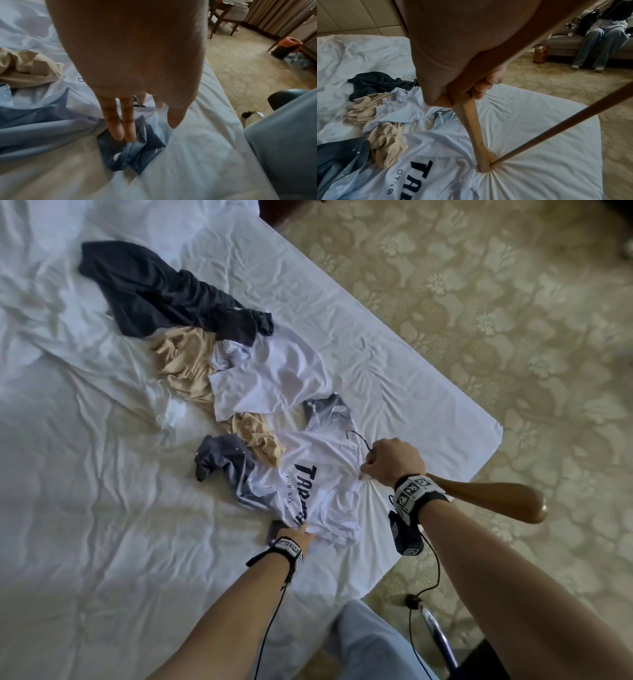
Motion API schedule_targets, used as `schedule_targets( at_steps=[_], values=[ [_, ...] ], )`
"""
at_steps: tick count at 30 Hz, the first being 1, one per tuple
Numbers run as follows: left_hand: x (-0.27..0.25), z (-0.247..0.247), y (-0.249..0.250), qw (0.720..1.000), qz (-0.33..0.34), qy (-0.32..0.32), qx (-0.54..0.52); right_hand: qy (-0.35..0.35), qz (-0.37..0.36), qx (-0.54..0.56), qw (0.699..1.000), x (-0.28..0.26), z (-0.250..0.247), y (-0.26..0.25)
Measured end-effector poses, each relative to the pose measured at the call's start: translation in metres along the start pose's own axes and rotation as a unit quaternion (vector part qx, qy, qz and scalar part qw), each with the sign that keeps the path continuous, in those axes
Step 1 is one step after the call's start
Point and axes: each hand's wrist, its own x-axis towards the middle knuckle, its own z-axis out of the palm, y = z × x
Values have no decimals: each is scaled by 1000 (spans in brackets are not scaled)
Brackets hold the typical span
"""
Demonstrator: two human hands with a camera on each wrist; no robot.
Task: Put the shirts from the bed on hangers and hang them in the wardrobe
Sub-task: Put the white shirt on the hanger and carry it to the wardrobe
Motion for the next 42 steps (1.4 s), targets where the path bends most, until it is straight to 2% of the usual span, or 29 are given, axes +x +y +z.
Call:
schedule_targets(
  at_steps=[2, 7, 16, 22, 26, 31, 33, 35, 38, 42],
  values=[
    [2, 2, -6, 1000, -1, -11, 9, 0, 8, 1, 1000, 1, -3, 3],
    [9, 2, -10, 1000, 4, 9, -4, 4, 23, 12, 1000, -1, -2, 8],
    [22, -22, 3, 999, 22, -25, -12, 30, -24, -36, 999, 0, 16, 0],
    [9, -35, 13, 999, -9, 42, -7, 40, -34, -50, 997, -5, 27, -2],
    [-19, -40, 2, 989, -38, 105, -97, 40, -34, -52, 997, -12, 27, -5],
    [-79, -38, -7, 943, -79, 231, -226, 33, -29, -32, 999, -25, 21, -16],
    [-108, -39, -9, 921, -104, 258, -273, 31, -1, 11, 999, -32, 14, -22],
    [-138, -39, -11, 894, -132, 283, -322, 31, 57, 98, 993, -39, 7, -28],
    [-189, -38, -16, 843, -161, 346, -379, 21, 104, 289, 951, -53, 0, -38],
    [-271, -38, -20, 768, -188, 445, -420, 18, 80, 490, 868, -91, -6, -64]
  ],
)
